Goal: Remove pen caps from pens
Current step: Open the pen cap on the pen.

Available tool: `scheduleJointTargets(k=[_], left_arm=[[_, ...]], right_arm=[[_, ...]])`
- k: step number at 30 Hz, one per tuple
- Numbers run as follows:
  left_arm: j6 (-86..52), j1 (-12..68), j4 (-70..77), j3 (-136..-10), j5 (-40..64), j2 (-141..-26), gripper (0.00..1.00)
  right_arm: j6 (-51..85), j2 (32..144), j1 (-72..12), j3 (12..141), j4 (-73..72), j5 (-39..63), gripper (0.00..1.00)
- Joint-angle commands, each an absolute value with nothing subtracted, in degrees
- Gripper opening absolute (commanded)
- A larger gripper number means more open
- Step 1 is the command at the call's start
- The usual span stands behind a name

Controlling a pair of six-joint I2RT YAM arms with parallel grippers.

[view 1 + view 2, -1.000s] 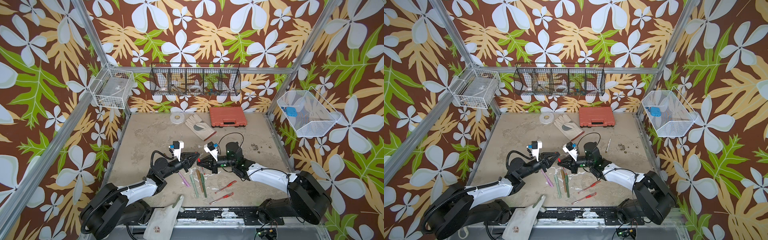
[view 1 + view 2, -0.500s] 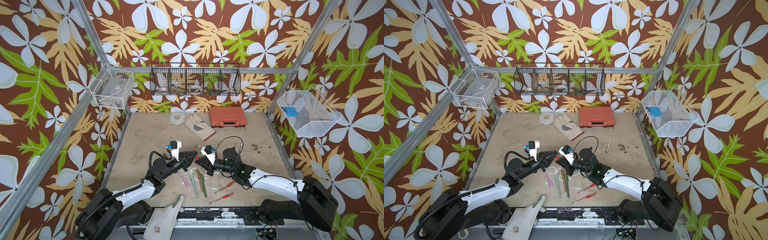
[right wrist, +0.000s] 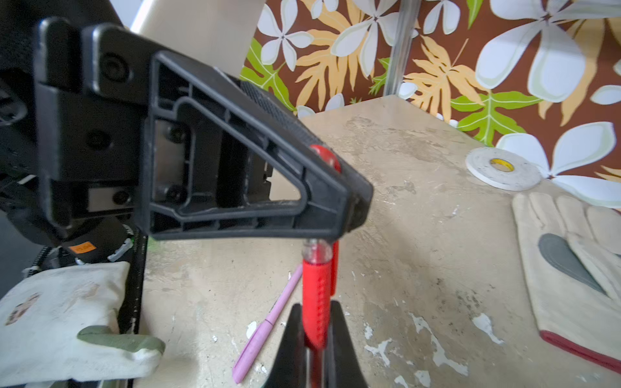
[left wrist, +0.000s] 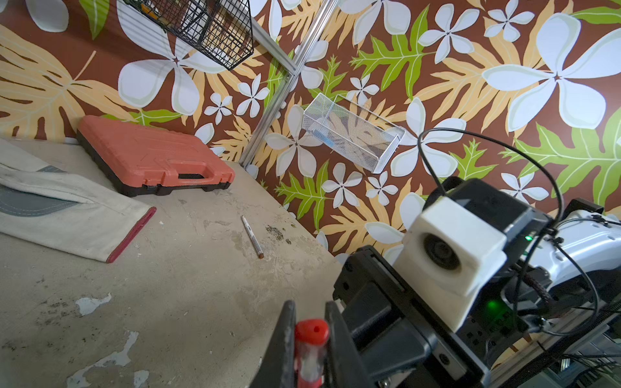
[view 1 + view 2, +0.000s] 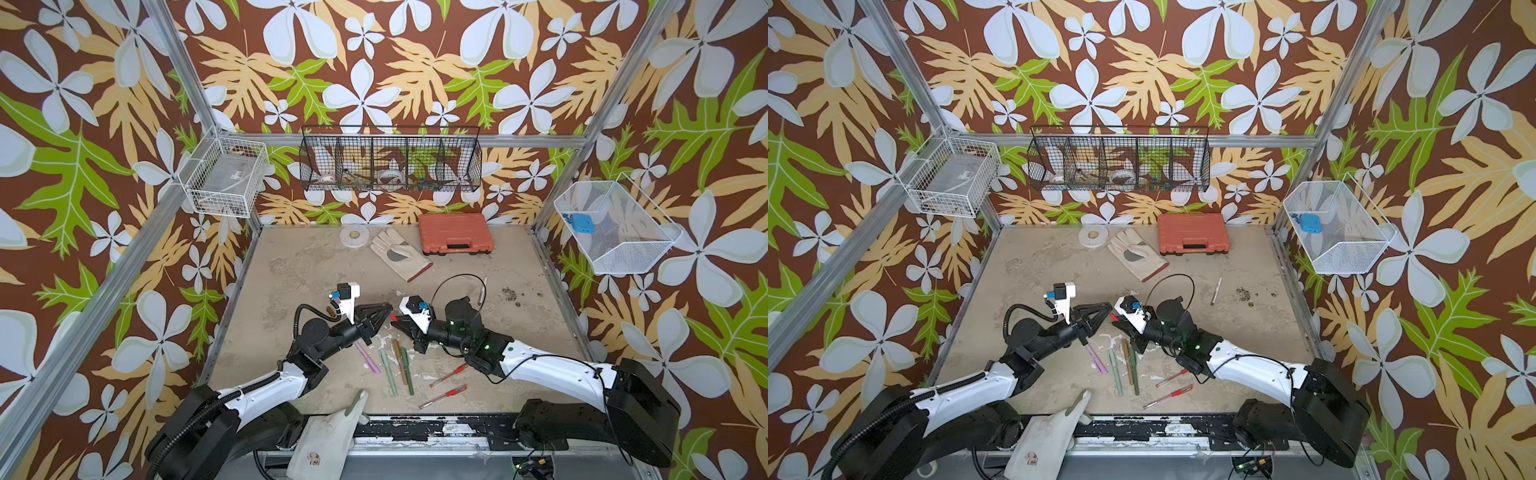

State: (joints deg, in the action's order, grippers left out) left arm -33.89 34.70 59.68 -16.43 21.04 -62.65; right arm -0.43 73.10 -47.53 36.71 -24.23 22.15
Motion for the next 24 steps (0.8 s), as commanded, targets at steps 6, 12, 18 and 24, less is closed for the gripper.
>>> scheduleJointTargets(k=[6,12,18,24], left_arm=[[-33.6,32.7,62.3,-15.4,20.8,-60.9,0.00],[-33.3,32.2,61.7,-15.0,20.5,-59.3,0.00],[-33.3,32.0,61.6,-15.1,20.4,-59.4,0.00],[-33.1,31.7,60.9,-15.1,20.1,-58.7,0.00]], right_arm=[[4.5,72.8,-39.3,34.1,-27.7,44.2,0.00],[2.3,73.2,-39.3,34.6,-25.3,40.5,0.00],[-2.5,72.6,-43.0,35.6,-21.0,30.8,0.00],[-8.5,73.8,-51.4,36.6,-18.4,10.0,0.00]])
